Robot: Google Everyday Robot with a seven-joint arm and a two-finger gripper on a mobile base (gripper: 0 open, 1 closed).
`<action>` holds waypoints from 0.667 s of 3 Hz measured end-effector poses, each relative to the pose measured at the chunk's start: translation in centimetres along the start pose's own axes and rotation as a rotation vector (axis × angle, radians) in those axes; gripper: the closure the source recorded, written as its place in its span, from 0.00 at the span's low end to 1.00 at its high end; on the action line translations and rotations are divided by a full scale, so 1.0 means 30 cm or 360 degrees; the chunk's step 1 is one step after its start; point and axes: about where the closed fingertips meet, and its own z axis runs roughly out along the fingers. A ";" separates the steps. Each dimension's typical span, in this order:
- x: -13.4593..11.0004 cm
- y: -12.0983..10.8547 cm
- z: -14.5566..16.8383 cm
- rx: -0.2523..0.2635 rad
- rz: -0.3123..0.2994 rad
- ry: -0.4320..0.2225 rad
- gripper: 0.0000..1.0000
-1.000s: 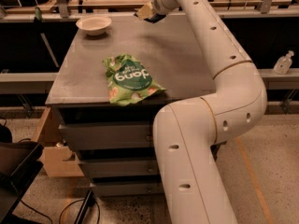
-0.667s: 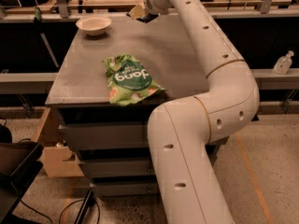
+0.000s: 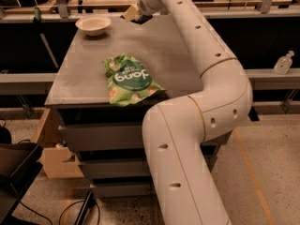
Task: Pick rxbar blueberry
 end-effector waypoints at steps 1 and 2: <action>0.006 0.006 0.011 -0.0006 0.0001 0.0006 0.59; 0.012 0.014 0.023 -0.0012 0.0001 0.0011 0.36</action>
Offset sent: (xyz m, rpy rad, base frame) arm 0.0006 0.0017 -0.0035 -0.0009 0.0043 0.0016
